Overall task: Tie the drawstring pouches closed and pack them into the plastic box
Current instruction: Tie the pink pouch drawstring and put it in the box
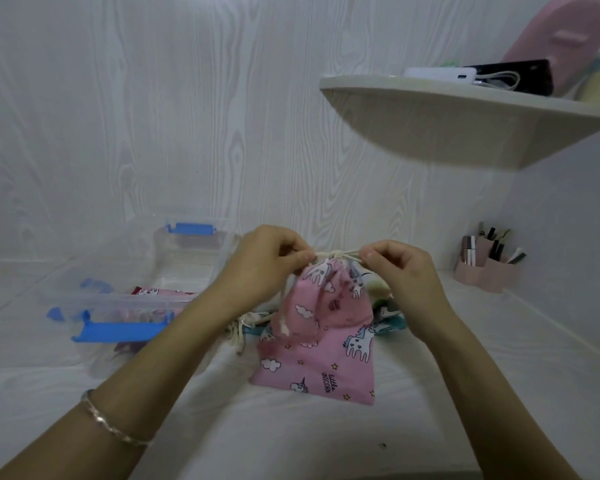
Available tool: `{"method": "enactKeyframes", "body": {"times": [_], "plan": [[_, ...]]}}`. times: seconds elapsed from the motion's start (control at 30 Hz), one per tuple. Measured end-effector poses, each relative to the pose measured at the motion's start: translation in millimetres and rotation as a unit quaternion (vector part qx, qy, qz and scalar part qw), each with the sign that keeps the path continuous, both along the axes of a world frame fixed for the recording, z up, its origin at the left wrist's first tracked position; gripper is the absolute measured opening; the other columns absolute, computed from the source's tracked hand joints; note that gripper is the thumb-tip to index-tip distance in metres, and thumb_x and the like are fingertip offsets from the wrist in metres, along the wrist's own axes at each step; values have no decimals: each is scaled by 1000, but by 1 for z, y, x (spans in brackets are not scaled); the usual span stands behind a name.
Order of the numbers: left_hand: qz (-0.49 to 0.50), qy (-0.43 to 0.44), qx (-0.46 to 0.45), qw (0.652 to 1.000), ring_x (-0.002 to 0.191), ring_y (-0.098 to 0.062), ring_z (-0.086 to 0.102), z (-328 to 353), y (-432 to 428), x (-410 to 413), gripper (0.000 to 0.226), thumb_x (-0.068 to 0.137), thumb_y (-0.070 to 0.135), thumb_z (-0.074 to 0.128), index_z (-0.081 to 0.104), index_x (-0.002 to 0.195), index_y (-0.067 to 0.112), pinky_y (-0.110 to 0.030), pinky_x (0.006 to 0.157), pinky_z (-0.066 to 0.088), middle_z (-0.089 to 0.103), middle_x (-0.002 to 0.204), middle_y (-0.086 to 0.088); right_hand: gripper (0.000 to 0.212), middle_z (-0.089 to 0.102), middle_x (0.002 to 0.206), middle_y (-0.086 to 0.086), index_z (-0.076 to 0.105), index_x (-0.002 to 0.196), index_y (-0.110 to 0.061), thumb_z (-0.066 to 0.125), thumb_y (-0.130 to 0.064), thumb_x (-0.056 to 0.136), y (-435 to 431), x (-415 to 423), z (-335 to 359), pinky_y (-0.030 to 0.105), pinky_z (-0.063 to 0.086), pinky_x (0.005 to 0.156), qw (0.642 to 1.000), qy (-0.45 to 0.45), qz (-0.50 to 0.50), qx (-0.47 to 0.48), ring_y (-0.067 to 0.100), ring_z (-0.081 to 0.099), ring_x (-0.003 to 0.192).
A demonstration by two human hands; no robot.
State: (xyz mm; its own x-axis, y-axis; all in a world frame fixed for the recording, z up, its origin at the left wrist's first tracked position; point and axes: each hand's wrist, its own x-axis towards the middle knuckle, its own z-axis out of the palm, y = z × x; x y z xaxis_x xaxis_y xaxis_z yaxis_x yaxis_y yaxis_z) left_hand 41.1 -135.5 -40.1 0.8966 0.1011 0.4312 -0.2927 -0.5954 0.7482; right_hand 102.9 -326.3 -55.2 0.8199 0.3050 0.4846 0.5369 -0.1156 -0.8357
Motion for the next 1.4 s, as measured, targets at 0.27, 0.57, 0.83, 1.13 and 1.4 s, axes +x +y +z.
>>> {"method": "enactKeyframes", "body": {"times": [0.27, 0.57, 0.83, 1.13, 1.4], "plan": [[-7, 6, -5, 1000, 69, -13, 67, -16, -9, 3, 13, 93, 18, 60, 66, 82, 20, -36, 74, 59, 71, 74, 3, 47, 48, 54, -2, 54, 63, -17, 43, -46, 98, 4, 14, 3, 32, 33, 60, 972, 190, 46, -128, 15, 39, 53], [20, -12, 72, 997, 79, -8, 65, -17, -17, -5, 9, 92, 21, 61, 69, 89, 19, -31, 78, 55, 69, 84, 7, 24, 70, 79, 13, 74, 79, -3, 77, -24, 68, 10, 14, 3, 33, 53, 74, 927, 310, 192, -89, 21, 65, 73], [164, -35, 293, 941, 88, -13, 59, -14, -19, -15, 18, 94, 38, 54, 67, 98, 27, -28, 79, 42, 57, 84, 10, 15, 69, 93, 26, 77, 88, -1, 74, -14, 81, 15, 17, 0, 43, 49, 81, 955, 247, 101, -130, 30, 62, 83], [44, -49, 89, 994, 81, 8, 59, -24, -19, -6, 16, 89, 22, 64, 72, 101, 26, -3, 74, 43, 70, 94, 14, 35, 50, 52, 1, 60, 51, -17, 68, -15, 85, 26, 11, 11, 28, 36, 51, 933, 204, 104, -277, 12, 44, 47], [-55, 60, -26, 996, 71, -14, 70, -21, 3, 8, 25, 78, 16, 77, 66, 100, 17, -34, 75, 59, 73, 78, -4, 11, 66, 59, -3, 78, 80, -19, 74, -9, 80, 21, -1, 10, 24, 45, 60, 955, 103, 132, -243, 5, 55, 56]]}}
